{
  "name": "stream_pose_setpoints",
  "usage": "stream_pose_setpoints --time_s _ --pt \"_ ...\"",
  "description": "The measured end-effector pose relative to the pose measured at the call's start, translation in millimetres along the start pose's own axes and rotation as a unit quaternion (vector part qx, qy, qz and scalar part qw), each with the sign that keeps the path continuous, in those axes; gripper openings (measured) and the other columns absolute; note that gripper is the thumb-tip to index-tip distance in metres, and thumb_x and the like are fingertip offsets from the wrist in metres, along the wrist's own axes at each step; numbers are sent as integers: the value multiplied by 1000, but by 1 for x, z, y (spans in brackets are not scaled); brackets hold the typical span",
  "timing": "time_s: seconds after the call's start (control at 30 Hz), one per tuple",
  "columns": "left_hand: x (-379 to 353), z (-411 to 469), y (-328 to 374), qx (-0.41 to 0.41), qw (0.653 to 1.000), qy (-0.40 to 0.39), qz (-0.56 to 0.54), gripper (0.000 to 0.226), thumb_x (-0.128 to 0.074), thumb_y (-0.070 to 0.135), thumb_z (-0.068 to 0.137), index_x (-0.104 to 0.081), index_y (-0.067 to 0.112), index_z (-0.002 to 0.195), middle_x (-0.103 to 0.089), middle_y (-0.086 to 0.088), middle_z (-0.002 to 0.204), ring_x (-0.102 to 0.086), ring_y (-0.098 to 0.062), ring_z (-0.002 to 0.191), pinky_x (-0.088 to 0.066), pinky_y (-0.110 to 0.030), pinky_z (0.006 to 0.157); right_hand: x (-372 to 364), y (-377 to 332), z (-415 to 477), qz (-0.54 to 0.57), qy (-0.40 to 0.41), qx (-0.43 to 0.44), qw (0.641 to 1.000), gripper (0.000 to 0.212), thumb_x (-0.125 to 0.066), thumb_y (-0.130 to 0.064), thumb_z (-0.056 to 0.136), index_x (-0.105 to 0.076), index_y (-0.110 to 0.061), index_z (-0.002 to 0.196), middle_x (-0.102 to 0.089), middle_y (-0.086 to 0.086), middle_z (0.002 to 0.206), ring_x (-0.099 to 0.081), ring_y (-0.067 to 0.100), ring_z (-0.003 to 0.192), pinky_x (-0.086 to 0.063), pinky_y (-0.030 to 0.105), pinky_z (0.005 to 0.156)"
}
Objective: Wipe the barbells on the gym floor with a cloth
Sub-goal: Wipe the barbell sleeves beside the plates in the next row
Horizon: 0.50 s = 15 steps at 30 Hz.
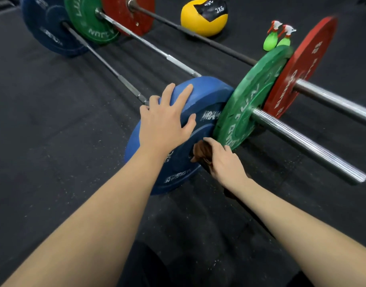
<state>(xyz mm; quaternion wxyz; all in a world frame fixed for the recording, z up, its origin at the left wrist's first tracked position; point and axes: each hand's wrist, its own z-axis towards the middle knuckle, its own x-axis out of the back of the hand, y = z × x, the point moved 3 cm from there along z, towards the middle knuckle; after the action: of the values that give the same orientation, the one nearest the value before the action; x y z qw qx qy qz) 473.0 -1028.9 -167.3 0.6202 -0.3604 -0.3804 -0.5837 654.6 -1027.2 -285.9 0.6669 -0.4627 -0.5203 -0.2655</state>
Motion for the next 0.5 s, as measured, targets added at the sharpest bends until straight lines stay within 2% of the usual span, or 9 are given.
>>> stream_pose_setpoints --time_s 0.07,0.2,0.33,0.5 --pt "-1 1 2 3 1000 -5 -4 68 -45 60 94 -32 40 157 -41 -4 158 -54 -36 110 -46 -46 79 -7 -1 5 -59 13 34 998 63 -67 -26 90 -36 -30 145 -52 7 111 -54 35 95 -51 45 62" --pt "-2 7 4 -4 1000 -8 10 67 -45 59 94 -32 39 157 -41 -4 157 -54 -38 110 -45 -47 79 -5 -3 12 -65 14 48 997 57 -74 -33 87 -50 -29 138 -50 10 106 -54 34 94 -53 42 57" --pt "-2 12 10 -7 1000 -18 22 66 -44 58 95 -33 38 157 -42 -5 156 -54 -38 107 -44 -46 77 4 -3 8 -29 -15 4 999 52 -68 -51 90 -53 -35 137 -47 7 106 -54 31 101 -50 41 61" --pt "0 14 13 -15 999 -28 26 65 -42 57 96 -32 38 157 -42 -6 155 -54 -38 103 -41 -43 74 13 13 -14 -13 -40 -61 997 48 -61 -56 93 -50 -40 137 -46 3 106 -55 29 108 -49 40 70"
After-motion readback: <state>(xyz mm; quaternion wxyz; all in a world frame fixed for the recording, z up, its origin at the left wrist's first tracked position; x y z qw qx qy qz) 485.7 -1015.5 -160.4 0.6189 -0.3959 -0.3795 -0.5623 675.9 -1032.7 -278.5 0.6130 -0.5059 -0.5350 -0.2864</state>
